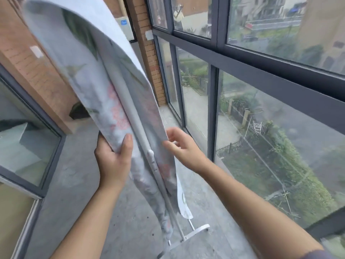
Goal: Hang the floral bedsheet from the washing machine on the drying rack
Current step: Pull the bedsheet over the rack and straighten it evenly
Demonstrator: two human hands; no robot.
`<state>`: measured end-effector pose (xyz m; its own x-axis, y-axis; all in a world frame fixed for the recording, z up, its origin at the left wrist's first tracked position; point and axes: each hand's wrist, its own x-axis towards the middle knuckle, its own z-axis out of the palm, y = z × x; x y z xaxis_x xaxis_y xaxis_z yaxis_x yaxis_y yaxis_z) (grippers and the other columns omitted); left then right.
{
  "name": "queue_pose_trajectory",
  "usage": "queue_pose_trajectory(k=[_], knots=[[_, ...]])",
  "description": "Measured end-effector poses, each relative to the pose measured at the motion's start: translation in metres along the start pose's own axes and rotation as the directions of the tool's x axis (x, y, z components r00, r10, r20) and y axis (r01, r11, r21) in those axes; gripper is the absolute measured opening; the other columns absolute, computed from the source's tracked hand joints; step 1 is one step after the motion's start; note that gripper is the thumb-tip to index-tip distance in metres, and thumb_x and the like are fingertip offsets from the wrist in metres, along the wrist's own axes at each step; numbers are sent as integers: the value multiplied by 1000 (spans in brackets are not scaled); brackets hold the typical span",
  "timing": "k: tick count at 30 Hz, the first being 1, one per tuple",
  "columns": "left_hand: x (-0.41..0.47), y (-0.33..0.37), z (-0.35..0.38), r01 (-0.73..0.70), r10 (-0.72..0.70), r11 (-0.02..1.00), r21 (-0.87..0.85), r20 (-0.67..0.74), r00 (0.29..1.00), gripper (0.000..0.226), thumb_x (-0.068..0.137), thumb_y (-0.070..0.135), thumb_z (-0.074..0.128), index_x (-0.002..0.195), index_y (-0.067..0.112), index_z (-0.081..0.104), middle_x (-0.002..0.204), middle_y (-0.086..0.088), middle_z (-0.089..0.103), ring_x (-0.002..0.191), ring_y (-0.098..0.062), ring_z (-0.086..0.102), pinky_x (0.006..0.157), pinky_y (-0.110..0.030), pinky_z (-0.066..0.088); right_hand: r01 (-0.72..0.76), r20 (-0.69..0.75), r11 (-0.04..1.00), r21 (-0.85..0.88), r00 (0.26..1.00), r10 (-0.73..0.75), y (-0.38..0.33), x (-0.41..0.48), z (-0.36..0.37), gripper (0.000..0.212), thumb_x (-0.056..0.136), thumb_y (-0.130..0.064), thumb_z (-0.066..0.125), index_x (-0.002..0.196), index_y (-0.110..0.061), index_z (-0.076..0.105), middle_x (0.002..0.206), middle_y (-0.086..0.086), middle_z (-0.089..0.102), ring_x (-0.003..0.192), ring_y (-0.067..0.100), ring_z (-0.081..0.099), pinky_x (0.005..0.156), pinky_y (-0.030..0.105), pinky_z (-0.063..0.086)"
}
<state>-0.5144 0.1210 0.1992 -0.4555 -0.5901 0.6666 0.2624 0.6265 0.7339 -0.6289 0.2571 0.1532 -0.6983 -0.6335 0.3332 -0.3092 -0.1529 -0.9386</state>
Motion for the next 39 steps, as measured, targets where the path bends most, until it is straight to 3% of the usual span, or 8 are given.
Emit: queue_pose_trajectory(k=[4,8,15,22,25,29,35,39], knots=[[28,21,-3,-150,148,987,-58,-34,988,27,85,16,61,111,13,52,101,42,58,97,18,55,83,-4,40,138,-37,990,4,990,-138,-55,26,11,17,89,-20,54,101,-8,57,91,15,57,86,14,52,75,50,48],[62,44,-9,-276,273,949,-156,-41,961,30,85,3,60,100,26,47,95,43,58,89,20,55,76,-1,39,266,-127,960,-92,953,-276,-102,46,22,23,88,-9,54,111,-11,57,99,-5,62,94,8,56,85,38,47],[123,68,-22,-342,379,886,-312,66,923,19,86,11,61,86,21,45,68,17,51,62,2,51,57,-13,37,422,-292,847,-323,807,-513,-185,67,35,29,89,-7,51,115,-20,52,104,8,62,93,13,58,78,22,45],[170,81,-46,-448,642,743,-498,340,687,10,90,19,59,86,11,55,69,4,56,62,-11,54,57,-25,45,248,-383,640,-727,626,-679,-234,72,65,37,82,7,50,106,-15,68,100,-3,69,95,9,64,82,25,51],[186,74,-45,-415,688,702,-578,401,605,19,93,28,50,88,11,59,78,7,60,71,-7,56,63,-21,45,199,-486,720,-664,617,-619,-243,69,67,41,79,12,45,86,-18,72,79,-10,70,74,7,62,63,22,48],[231,50,-33,-501,669,724,-474,308,676,16,89,24,49,86,14,61,85,6,59,80,-9,57,69,-31,50,120,-519,783,-610,686,-509,-268,69,71,30,82,2,49,74,-15,72,63,-8,65,58,5,53,50,18,37],[292,27,-9,-608,669,741,-286,238,704,28,87,19,48,113,19,59,116,3,53,115,-18,51,95,-43,41,-168,-302,609,-775,945,-123,-313,75,76,34,74,-31,47,97,-29,71,94,-11,71,89,7,66,75,27,44],[323,17,8,-686,746,666,-292,283,604,24,95,25,45,112,18,61,110,2,62,106,-23,56,97,-47,39,-308,-372,581,-754,928,10,-336,80,80,33,92,-43,42,98,-29,71,105,-14,71,99,4,65,89,30,46]])
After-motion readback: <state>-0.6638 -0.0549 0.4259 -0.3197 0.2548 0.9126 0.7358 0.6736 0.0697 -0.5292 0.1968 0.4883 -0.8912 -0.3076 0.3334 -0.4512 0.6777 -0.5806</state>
